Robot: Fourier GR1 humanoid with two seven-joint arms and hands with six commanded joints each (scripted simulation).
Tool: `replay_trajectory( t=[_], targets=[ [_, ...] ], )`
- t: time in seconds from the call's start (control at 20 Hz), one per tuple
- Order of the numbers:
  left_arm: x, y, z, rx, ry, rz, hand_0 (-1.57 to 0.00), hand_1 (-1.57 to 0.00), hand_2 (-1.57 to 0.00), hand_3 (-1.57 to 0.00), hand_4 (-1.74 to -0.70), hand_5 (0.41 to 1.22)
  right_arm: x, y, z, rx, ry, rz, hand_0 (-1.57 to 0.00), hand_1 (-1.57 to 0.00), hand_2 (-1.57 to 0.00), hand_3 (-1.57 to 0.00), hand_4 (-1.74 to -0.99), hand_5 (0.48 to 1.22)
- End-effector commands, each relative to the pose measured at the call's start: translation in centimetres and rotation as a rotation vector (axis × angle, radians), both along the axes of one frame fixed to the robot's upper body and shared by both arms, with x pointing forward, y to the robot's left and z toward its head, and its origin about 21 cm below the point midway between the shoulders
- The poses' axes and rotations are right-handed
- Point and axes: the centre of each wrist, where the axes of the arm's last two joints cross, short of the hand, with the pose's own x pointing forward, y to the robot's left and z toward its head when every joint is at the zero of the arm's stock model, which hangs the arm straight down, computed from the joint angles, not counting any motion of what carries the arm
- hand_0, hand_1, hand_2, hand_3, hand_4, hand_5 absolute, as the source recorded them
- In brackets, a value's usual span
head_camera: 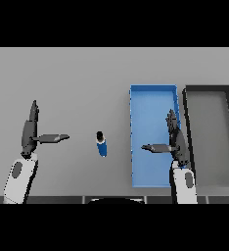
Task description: Pick up the blue pipe and place it into the blue bin.
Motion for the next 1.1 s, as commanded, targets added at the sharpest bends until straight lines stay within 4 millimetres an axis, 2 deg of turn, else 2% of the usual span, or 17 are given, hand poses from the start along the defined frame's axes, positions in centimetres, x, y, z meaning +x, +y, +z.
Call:
replay_trajectory(
  t=[0.0,0.25,0.3,0.4,0.6,0.7,0.8,0.85,1.05],
  targets=[
    [0.0,0.0,0.0,0.0,-0.006,-0.001,0.0,0.0,0.0,0.0,-1.07,0.591,0.0,0.0,0.0,0.0,-0.001,-0.001,0.0,0.0,0.0,0.0,-1.225,0.617],
    [-0.5,-0.1,-0.3,0.0,-0.01,-0.005,0.0,0.0,0.0,0.0,-1.07,0.591,-0.5,0.0,-0.1,-0.006,-0.007,-0.003,0.0,0.0,0.0,0.0,-1.225,0.617],
    [-1.0,1.1,0.3,0.068,-0.008,-0.175,0.0,0.0,0.0,0.0,-1.07,0.591,-1.2,-0.6,0.2,-0.09,-0.057,0.056,0.0,0.0,0.0,0.0,-1.225,0.617],
    [-1.0,2.6,1.1,0.131,0.015,-0.331,0.0,0.0,0.0,0.0,-1.07,0.589,-2.5,-0.7,0.5,-0.182,-0.099,0.126,0.0,0.0,0.0,0.0,-1.225,0.618],
    [-1.1,3.6,1.7,0.151,0.038,-0.41,0.0,0.0,0.0,0.0,-1.08,0.596,-3.1,-0.3,1.0,-0.267,-0.085,0.14,0.0,0.0,0.0,0.0,-1.203,0.614],
    [-1.2,3.5,2.0,0.14,0.043,-0.438,0.0,0.0,0.0,0.0,-1.08,0.604,-3.1,-0.3,1.6,-0.276,-0.079,0.127,0.0,0.0,0.0,0.0,-1.186,0.601],
    [-2.0,2.7,2.0,0.133,0.03,-0.517,0.0,0.0,0.0,0.0,-1.09,0.596,-3.0,-0.7,0.9,-0.279,-0.056,0.124,0.0,0.0,0.0,0.0,-1.186,0.598],
    [-2.2,2.7,2.2,0.131,0.048,-0.549,0.0,0.0,0.0,0.0,-1.1,0.583,-2.9,-0.9,1.2,-0.286,-0.073,0.13,0.0,0.0,0.0,0.0,-1.187,0.6],
    [-3.4,0.3,1.8,0.116,0.09,-0.705,0.0,0.0,0.0,0.0,-1.12,0.514,-2.9,-0.5,1.3,-0.281,-0.088,0.151,0.0,0.0,0.0,0.0,-1.205,0.611]
  ],
)
